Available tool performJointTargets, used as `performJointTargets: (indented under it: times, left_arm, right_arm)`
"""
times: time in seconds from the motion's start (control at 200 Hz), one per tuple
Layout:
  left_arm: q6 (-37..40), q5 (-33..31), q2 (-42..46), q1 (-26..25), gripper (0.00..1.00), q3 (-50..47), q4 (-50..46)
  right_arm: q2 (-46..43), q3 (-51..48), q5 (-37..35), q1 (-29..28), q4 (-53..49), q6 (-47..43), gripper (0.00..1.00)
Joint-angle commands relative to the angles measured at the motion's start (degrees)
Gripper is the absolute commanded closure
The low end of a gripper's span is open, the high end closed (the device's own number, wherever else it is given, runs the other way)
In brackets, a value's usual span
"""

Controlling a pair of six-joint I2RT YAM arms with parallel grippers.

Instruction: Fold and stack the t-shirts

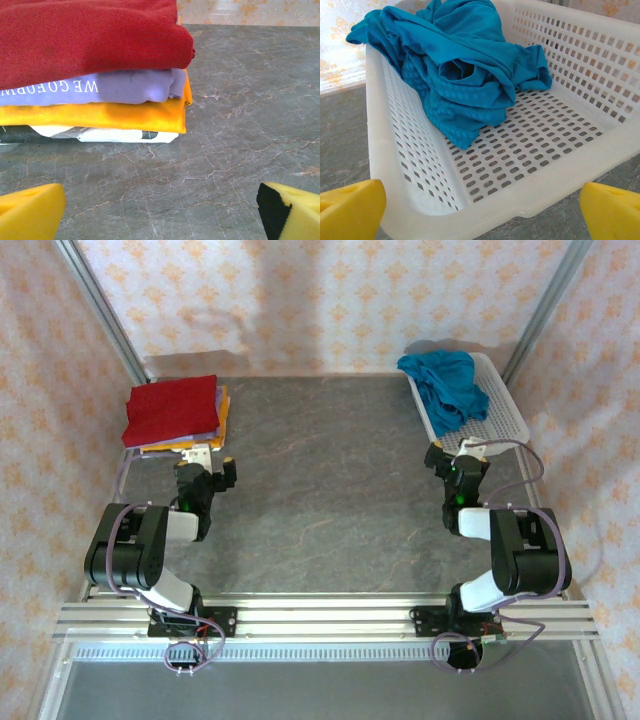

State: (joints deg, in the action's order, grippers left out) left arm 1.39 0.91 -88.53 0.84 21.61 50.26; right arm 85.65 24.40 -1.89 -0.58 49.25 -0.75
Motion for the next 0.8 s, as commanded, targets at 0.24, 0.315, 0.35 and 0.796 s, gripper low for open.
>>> performJointTargets:
  times: [0.24, 0.315, 0.35, 0.796]
  left_arm:
    - [2.09, -3.88, 13.35, -3.32, 0.00, 6.82, -19.45]
    - [0.53, -4.29, 15.61, -3.92, 0.00, 7.90, -22.87]
    - [-0.52, -5.35, 16.48, -4.53, 0.01, 8.75, -25.24]
    - [-10.58, -11.23, 20.83, -20.71, 0.01, 28.84, -56.03]
  right_arm:
    - [-6.64, 1.07, 0.83, -0.48, -14.75, -1.59, 0.01]
    - [-9.01, 1.70, 0.68, -0.55, -19.29, -0.26, 0.01]
    - [-10.32, 1.39, 0.77, -0.69, -20.60, 0.22, 0.01]
    - [-20.86, 26.60, -10.00, -5.66, -76.76, 16.75, 0.01]
